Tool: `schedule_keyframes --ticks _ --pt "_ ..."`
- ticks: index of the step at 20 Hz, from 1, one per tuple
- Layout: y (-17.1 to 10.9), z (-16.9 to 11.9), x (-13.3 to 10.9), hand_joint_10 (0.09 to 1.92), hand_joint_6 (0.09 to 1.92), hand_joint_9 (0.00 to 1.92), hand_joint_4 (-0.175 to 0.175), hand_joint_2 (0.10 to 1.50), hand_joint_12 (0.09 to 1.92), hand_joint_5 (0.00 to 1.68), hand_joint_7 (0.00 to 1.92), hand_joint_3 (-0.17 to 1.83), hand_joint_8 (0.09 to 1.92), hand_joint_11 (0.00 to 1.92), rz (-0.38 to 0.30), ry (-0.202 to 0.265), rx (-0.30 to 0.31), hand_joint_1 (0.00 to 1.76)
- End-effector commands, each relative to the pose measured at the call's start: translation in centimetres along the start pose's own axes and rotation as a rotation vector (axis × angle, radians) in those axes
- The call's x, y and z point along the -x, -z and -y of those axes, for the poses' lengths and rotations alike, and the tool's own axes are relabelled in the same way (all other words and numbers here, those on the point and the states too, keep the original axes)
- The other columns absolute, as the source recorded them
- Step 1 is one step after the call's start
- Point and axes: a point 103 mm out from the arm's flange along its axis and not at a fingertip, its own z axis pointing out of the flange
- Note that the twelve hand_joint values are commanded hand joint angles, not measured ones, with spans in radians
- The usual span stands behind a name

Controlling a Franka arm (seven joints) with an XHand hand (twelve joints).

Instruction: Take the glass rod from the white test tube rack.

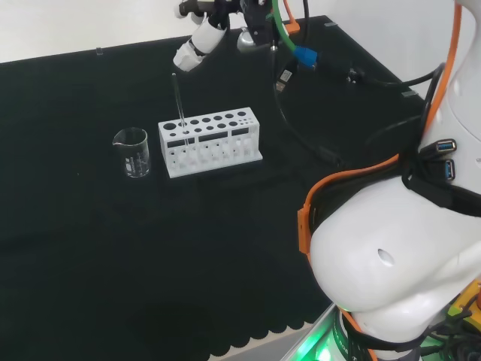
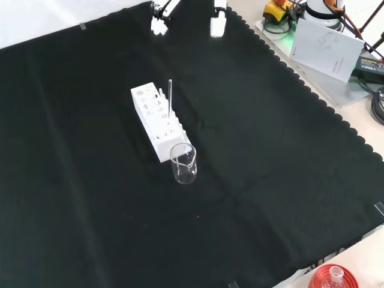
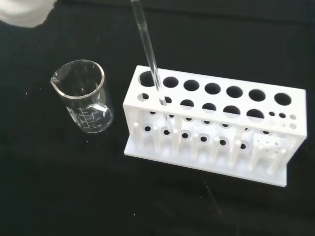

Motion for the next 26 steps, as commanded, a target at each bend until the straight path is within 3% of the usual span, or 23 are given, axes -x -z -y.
schedule_keyframes --ticks 1,9,16,21,26 --pt "-0.4 -1.1 -0.2 0.92 0.09 0.36 0.043 0.69 1.39 0.21 0.11 0.19 0.78 0.37 -0.017 0.026 0.029 0.68" --pt "-1.1 -2.9 -0.9 0.91 0.09 0.39 0.038 0.69 1.39 0.24 0.15 0.2 0.8 0.42 -0.028 0.043 0.012 0.69" --pt "-1.7 -4.8 -1.6 0.99 0.09 0.21 0.042 0.67 1.5 0.26 0.14 0.22 0.79 0.25 -0.011 0.055 -0.033 0.68" --pt "-2.1 -6.2 -1.8 0.95 0.09 0.32 0.003 0.66 1.45 0.35 0.17 0.23 0.79 0.32 0.032 0.056 -0.13 0.68" --pt "-2.2 -7.3 -2.2 0.92 0.09 0.4 -0.021 0.66 1.4 0.37 0.21 0.25 0.8 0.38 0.043 0.06 -0.168 0.68"
